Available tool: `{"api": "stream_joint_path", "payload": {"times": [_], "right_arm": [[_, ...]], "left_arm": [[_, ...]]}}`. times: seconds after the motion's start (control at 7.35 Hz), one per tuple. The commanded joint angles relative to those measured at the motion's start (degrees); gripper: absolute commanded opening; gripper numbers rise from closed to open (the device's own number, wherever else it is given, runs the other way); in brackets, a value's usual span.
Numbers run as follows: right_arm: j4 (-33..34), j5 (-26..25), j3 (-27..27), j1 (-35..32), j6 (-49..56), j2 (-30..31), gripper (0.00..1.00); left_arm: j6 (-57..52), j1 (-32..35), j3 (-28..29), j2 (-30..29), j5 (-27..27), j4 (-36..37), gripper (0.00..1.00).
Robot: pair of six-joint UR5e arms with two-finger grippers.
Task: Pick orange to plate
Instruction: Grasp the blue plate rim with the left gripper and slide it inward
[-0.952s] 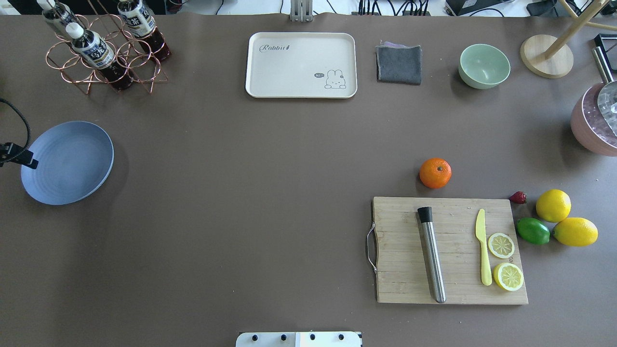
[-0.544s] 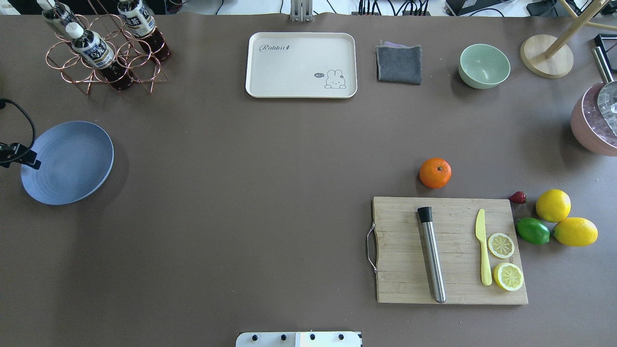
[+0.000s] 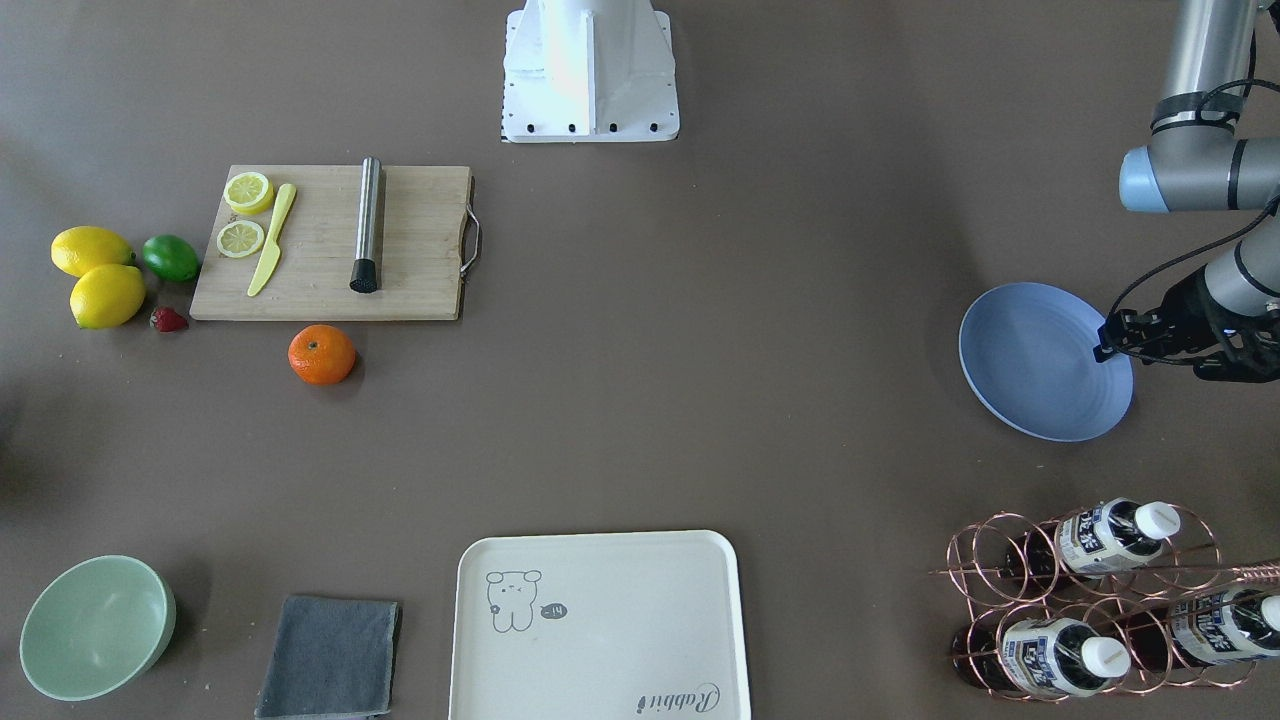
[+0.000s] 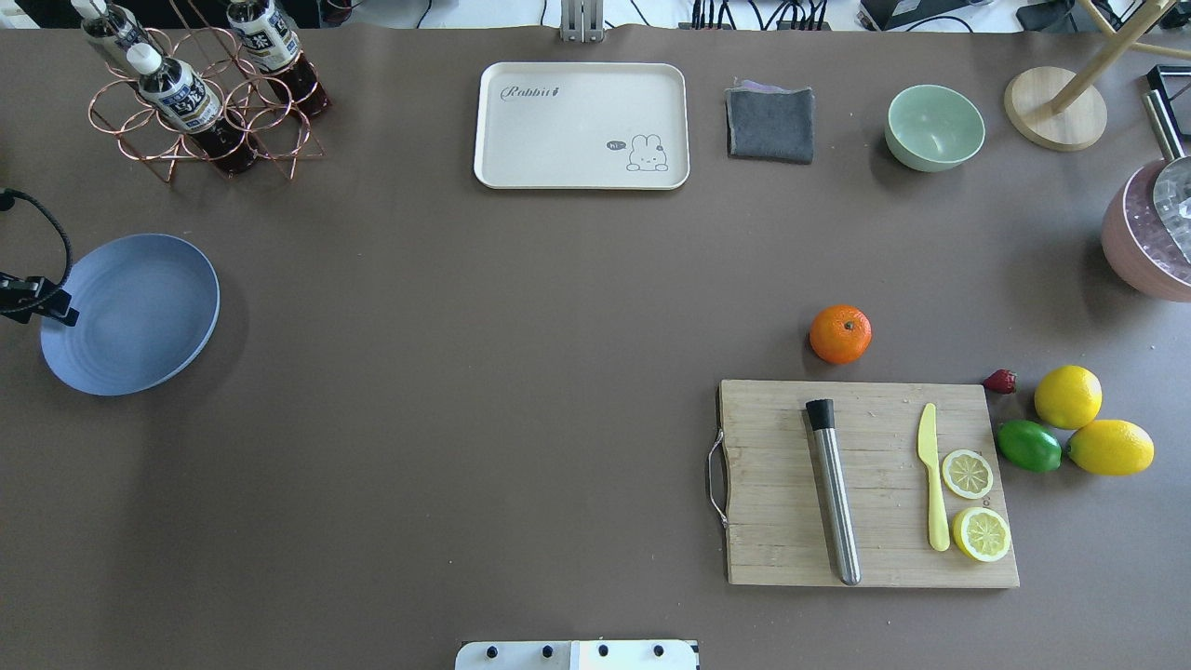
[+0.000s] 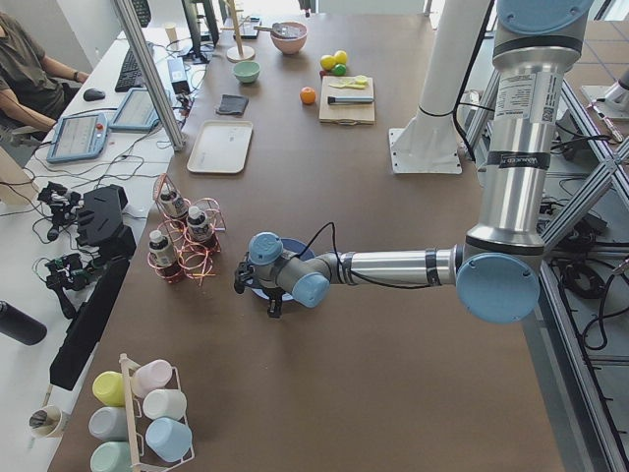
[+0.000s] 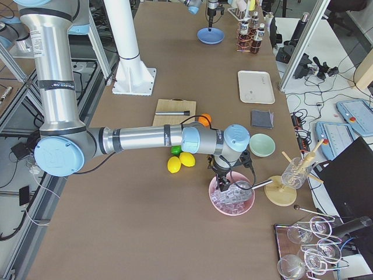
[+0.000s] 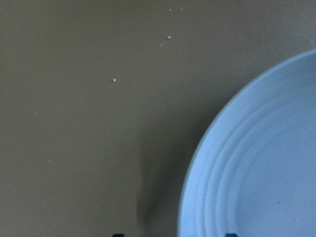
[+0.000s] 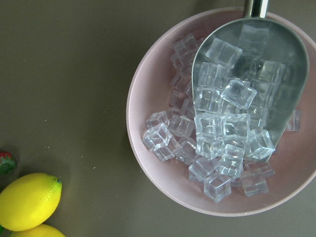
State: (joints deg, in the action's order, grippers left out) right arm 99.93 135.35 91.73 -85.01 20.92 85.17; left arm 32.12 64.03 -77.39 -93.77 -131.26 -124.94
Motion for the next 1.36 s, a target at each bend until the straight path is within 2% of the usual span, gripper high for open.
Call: {"api": "stream_joint_path", "payload": {"times": [0.0,0.14,0.27,0.41,0.54,0.82,0.95,1.09,1.22], "right_arm": [[0.0,0.0,0.2,0.0,0.0,0.0,1.0],[0.1,0.1,0.7,0.0,-0.1,0.2,1.0],[0.1,0.2,1.1,-0.1,0.0,0.3,1.0],[0.1,0.0,4.2,-0.1,-0.1,1.6,1.0],[0.1,-0.1,6.3,-0.1,-0.2,1.8,1.0],[-0.1,0.4,8.6,3.9,-8.4,0.3,1.0],[-0.1,0.4,9.9,6.8,-14.4,-2.0,1.0],[-0.1,0.4,11.3,10.0,-19.0,-3.7,1.0],[-1.3,0.4,12.0,12.6,-23.9,-5.5,1.0]], "left_arm": [[1.8,0.0,0.0,-0.2,-0.1,-0.1,0.17],[2.1,0.0,-0.4,-0.2,-0.2,-0.1,0.0],[3.5,0.0,-1.0,-0.4,-0.6,-0.1,0.0],[3.6,0.0,-1.2,-0.7,-0.8,-0.1,0.0],[4.0,0.0,-3.8,-1.5,-5.0,0.7,0.0],[20.7,0.0,-12.2,-3.7,-6.8,0.7,0.0],[29.2,-4.5,-16.3,-5.7,-6.5,1.4,0.0],[38.5,-11.0,-19.3,-9.6,-4.2,4.0,0.0],[45.1,-15.3,-19.7,-14.5,1.0,5.2,0.0]]}}
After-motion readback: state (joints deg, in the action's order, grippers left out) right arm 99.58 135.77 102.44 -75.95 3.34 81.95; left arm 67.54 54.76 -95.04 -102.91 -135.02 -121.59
